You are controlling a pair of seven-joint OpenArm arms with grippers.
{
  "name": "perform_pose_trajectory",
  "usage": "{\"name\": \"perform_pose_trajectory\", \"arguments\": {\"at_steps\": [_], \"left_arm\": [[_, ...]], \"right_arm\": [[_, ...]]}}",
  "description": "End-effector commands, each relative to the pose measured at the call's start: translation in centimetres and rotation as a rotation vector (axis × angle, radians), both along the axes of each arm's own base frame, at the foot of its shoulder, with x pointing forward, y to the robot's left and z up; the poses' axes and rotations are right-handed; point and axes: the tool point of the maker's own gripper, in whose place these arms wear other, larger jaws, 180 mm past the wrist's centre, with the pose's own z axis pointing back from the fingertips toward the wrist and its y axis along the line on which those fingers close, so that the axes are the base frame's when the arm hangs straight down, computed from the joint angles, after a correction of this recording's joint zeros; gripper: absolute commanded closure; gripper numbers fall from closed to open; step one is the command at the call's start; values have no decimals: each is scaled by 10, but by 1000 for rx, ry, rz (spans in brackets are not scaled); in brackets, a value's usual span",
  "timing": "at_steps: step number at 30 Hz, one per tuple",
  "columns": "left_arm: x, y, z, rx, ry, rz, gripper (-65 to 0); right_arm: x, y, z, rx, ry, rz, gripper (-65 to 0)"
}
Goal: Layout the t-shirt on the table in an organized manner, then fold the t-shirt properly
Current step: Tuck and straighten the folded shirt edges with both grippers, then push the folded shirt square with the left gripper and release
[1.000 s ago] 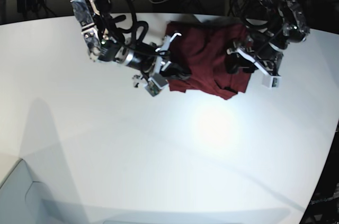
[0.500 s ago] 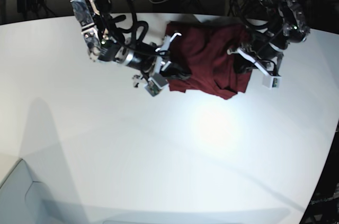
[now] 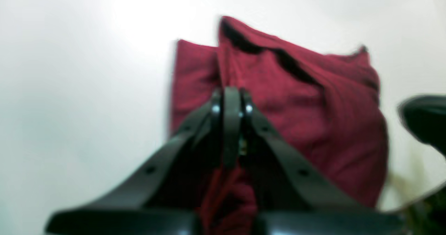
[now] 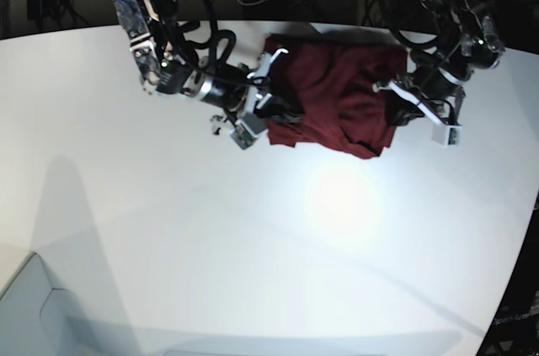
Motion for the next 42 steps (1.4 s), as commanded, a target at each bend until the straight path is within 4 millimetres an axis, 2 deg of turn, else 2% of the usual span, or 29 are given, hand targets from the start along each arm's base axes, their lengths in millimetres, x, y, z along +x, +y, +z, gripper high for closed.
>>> {"name": "perform_pose_trajectory", "arguments": {"at_steps": [1, 5, 9, 15, 18, 21, 23, 27, 34, 36, 38, 42], "left_arm": [[5, 9, 13, 9, -47, 21, -1], [3, 27, 15, 28, -50, 59, -1], [1, 34, 12, 27, -44, 83, -1], [1, 31, -6, -15, -2, 88, -1], [-4, 28, -22, -46, 41, 93, -5], [-5, 28, -27, -54, 59, 93, -12], [-2, 30, -24, -45, 51, 88, -53], [0, 33, -14, -25, 25, 88, -222], [-8, 32, -6, -7, 36, 67, -515], [-7, 29, -5, -17, 29, 61, -565], [-7, 25, -10, -35, 42, 60, -588], [-10, 16, -25, -72, 83, 50, -590]], "right_arm": [[6, 3, 17, 45, -42, -3, 0], [5, 3, 15, 45, -37, -3, 0], [5, 3, 15, 45, -37, -3, 0], [5, 3, 16, 46, -38, -3, 0], [5, 3, 16, 47, -38, -3, 0], [4, 3, 16, 47, -36, -3, 0], [4, 3, 16, 47, -36, -3, 0], [4, 3, 16, 47, -36, -3, 0], [4, 3, 17, 48, -39, -3, 0], [3, 4, 22, 52, -52, 0, 0], [0, 2, 25, 29, -62, 14, 0], [-2, -6, 31, -29, -87, 38, 0]]}}
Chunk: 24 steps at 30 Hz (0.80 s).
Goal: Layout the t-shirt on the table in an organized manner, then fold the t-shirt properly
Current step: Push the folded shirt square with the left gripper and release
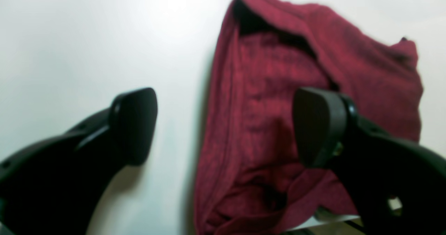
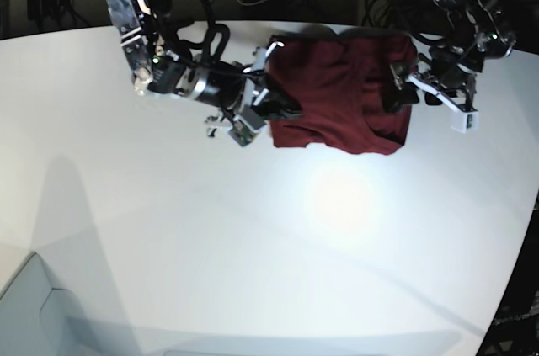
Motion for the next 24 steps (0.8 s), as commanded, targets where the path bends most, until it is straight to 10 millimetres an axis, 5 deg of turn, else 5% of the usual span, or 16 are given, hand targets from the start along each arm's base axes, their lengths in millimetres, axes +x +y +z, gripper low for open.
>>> {"name": "perform_pose_trajectory", "arguments": {"at_steps": [1, 12, 15, 21, 24], "left_arm": [[9, -6, 7, -13, -40, -19, -590], [2, -52, -24, -91, 50, -138, -575], [8, -66, -28, -107, 59, -179, -448], [33, -85, -38, -103, 94, -295, -2], [51, -97, -40, -63, 112, -408, -19]], "right_arm": [[7, -2, 17, 30, -48, -5, 0], [29, -101, 5, -87, -25, -261, 0], [28, -134, 10, -122, -46, -337, 0], [21, -222, 16, -220, -62, -549, 0], [12, -267, 21, -268, -75, -646, 0]]}}
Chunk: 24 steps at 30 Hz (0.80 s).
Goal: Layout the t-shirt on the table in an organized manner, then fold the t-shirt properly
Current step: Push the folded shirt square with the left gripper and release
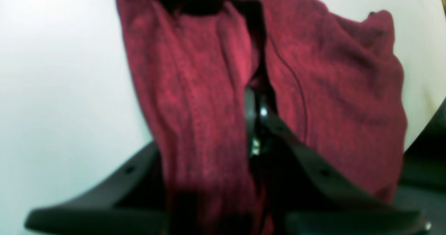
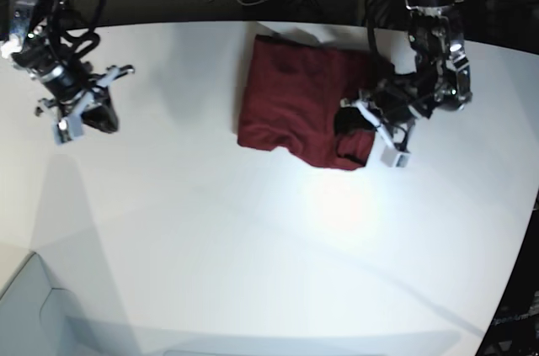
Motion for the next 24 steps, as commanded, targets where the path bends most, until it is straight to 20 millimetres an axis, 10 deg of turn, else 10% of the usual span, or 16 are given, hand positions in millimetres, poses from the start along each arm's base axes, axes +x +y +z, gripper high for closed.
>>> {"name": "perform_pose_trajectory", "arguments": {"at_steps": [1, 11, 24], "left_arm": [[-1, 3, -10, 88, 47, -61, -16], [66, -69, 27, 339, -166, -557, -2], [45, -209, 52, 444, -517, -1028, -2]], "right_arm": [[1, -8, 15, -11, -52, 8, 0], [-45, -128, 44, -106, -110, -384, 0], [-89, -155, 37, -120, -71, -528, 0]]}}
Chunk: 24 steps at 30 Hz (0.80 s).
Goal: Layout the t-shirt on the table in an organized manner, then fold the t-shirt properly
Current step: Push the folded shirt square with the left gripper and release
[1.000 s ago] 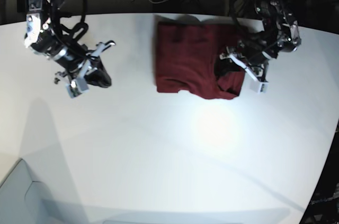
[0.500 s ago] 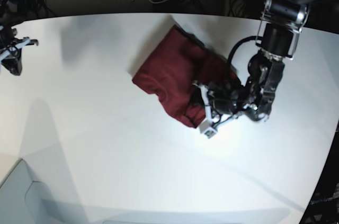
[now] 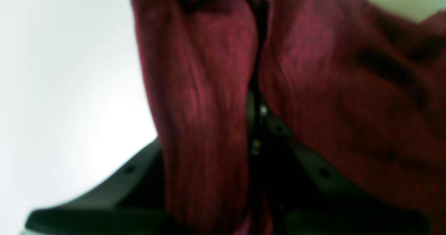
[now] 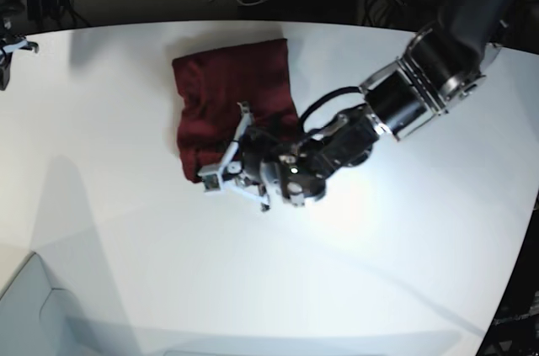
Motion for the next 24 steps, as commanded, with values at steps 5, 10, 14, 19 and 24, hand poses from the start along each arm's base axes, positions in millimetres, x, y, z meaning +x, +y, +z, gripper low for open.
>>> {"name": "perform_pose_trajectory", "arguments": {"at_steps": [5, 10, 14, 19, 24], "left_arm": [[13, -26, 13, 81, -204, -89, -2], [17, -19, 8, 161, -252, -101, -2], [17, -17, 7, 171, -255, -100, -7], [19, -19, 11, 164, -268, -96, -200], [25, -18, 16, 157, -275, -81, -461]], "right_arm": [[-7, -7, 12, -22, -41, -28, 0], [-14, -14, 15, -32, -44, -58, 0], [-21, -13, 12, -33, -20, -54, 0], [-22, -10, 9, -21, -20, -60, 0], [-23, -9, 8, -17, -18, -62, 0]]}}
